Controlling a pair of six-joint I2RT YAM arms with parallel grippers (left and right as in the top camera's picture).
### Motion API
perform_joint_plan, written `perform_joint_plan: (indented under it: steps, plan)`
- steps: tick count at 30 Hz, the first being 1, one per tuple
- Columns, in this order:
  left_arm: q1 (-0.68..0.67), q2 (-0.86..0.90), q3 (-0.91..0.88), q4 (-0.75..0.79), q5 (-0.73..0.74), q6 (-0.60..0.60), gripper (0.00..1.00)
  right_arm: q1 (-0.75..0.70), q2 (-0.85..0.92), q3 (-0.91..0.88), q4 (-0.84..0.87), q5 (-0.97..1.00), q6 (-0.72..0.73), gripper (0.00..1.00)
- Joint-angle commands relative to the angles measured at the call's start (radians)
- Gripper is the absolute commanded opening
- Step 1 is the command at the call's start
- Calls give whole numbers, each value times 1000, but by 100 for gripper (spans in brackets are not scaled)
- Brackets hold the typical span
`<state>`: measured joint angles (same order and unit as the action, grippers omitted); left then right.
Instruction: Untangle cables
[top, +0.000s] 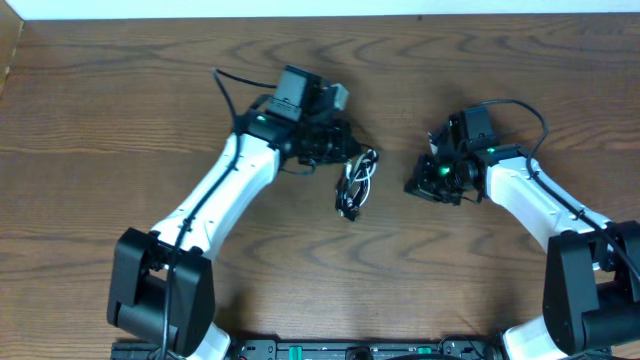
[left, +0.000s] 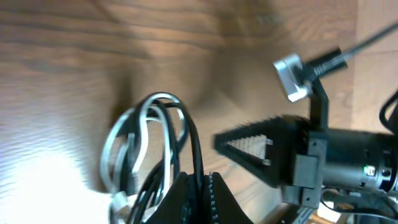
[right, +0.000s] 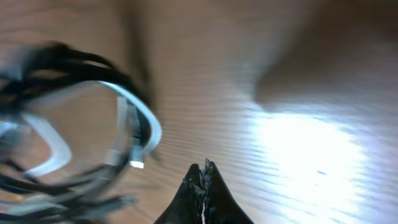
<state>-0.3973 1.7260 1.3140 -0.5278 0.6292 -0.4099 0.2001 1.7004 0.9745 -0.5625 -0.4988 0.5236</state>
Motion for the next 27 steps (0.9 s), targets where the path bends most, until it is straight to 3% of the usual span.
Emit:
perform_joint_plan:
  steps: [1,6,10,12,16,27]
  plan:
    - [64,-25,6,-21,3,63,6,-46,6,-5,-25,63,-86,1]
    - [91,-22,6,-85,4,67,7,-65,-5,5,37,-222,-263,5]
    - [57,-1,2,-123,3,100,8,-22,-5,5,134,-321,-238,36]
    - [42,10,-2,-123,-1,103,8,19,-5,5,188,-319,-205,43]
    - [33,15,-2,-100,-1,95,8,103,11,4,286,-248,-71,44]
    - [56,13,-1,-64,0,-8,8,259,124,4,504,-244,5,44]
